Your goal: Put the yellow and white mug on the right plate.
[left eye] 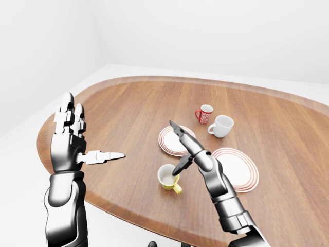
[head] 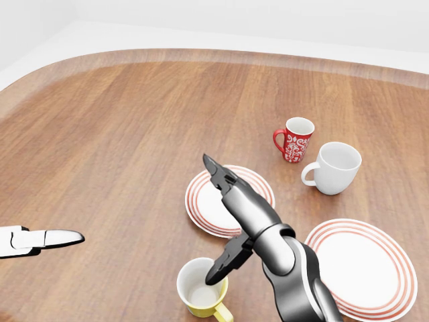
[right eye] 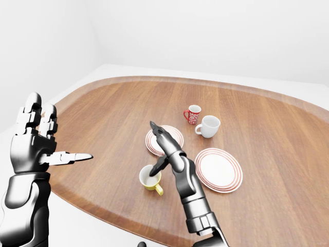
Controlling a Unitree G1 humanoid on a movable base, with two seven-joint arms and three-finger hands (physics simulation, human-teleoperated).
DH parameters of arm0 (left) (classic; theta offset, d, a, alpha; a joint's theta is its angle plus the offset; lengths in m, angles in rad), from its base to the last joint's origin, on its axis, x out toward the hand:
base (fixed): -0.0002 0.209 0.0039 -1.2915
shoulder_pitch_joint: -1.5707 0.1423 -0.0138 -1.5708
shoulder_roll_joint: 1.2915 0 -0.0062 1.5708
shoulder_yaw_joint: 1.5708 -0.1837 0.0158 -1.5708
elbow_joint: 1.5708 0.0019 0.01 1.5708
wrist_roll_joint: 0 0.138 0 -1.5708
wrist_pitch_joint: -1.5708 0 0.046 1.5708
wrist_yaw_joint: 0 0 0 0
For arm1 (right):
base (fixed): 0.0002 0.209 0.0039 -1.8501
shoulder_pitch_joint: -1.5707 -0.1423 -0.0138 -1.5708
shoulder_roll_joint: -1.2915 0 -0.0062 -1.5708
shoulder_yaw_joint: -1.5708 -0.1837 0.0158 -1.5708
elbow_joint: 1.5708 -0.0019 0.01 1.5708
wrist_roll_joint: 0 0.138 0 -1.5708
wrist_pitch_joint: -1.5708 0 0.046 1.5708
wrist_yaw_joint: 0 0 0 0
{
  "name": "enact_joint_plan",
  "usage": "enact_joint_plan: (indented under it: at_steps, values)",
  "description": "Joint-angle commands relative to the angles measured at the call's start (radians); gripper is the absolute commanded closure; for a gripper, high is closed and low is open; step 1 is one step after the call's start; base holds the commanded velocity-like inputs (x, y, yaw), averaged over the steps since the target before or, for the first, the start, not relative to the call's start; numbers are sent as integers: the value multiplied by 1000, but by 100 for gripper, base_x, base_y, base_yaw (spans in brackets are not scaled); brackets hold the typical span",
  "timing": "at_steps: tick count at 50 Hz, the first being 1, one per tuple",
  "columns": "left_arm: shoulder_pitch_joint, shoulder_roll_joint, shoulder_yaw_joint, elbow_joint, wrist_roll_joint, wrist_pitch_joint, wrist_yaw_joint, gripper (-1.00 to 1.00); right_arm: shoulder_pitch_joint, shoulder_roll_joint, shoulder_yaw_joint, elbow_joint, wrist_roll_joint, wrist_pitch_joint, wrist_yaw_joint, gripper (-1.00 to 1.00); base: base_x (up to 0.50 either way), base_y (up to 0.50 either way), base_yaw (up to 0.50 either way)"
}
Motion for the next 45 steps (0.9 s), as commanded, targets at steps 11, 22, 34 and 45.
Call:
enact_joint_plan:
  at_steps: [11, 22, 34, 45]
  values:
    - [3, -3, -2, -9, 1, 0, -3, -100, 22, 22, 24, 98, -30, -51, -70, -100, 0, 0, 0]
    - [1, -3, -1, -15, 0, 0, -2, -100, 28, 28, 31, 143, -46, -82, -97, -100, 0, 0, 0]
    - [3, -4, -2, -12, 1, 0, -3, -100, 30, 30, 35, 189, -59, -107, -121, -100, 0, 0, 0]
    - [1, -2, -1, -19, 0, 0, -2, -100, 41, 36, 43, 208, -61, -120, -131, -100, 0, 0, 0]
